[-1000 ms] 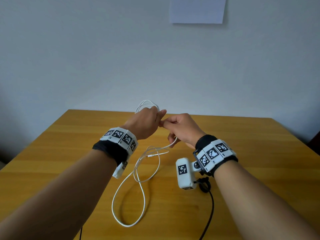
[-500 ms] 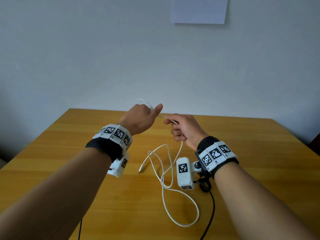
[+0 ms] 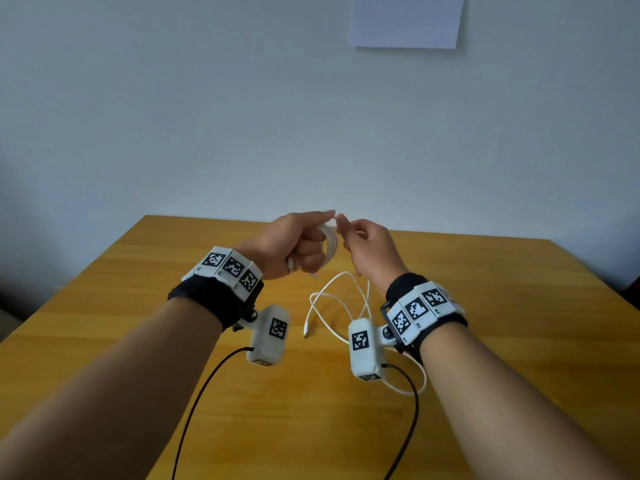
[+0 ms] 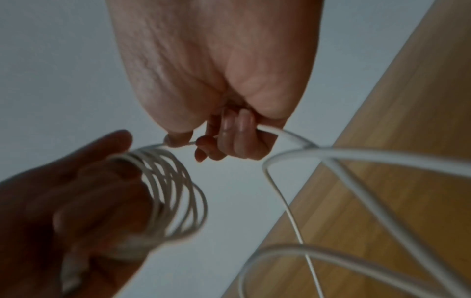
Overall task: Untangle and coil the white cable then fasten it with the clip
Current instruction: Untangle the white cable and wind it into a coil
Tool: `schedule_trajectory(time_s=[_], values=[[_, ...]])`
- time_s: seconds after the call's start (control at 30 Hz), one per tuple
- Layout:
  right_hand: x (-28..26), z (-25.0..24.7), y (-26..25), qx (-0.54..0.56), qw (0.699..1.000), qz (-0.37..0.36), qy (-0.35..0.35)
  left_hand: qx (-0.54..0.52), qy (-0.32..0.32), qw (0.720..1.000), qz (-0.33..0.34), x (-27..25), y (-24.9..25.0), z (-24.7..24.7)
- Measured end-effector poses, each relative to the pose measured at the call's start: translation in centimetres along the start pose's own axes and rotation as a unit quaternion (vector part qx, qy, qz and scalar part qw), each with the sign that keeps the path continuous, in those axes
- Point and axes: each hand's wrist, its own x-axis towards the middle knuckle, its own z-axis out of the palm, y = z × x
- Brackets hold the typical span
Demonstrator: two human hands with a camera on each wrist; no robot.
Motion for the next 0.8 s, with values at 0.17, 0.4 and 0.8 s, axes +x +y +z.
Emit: schedule_trajectory(time_s=[0.17,0.4,0.8], values=[[-0.9,1.3,0.3,0.025,0.997,0.030,-0.063,-0.194,-0.017,0.979,0.061,0.1,1.0,1.0],[-1.4,1.8,-0.1,0.104,0.987,0.081,-0.096,-0.252,0.011,0.956,0.148,0.4,1.7,2.1],[-2.9,1.7,-0.1,-0.008,0.981,0.016,-0.191,0.237,0.130,0.929,0.254,1.4,1.2,2.0]])
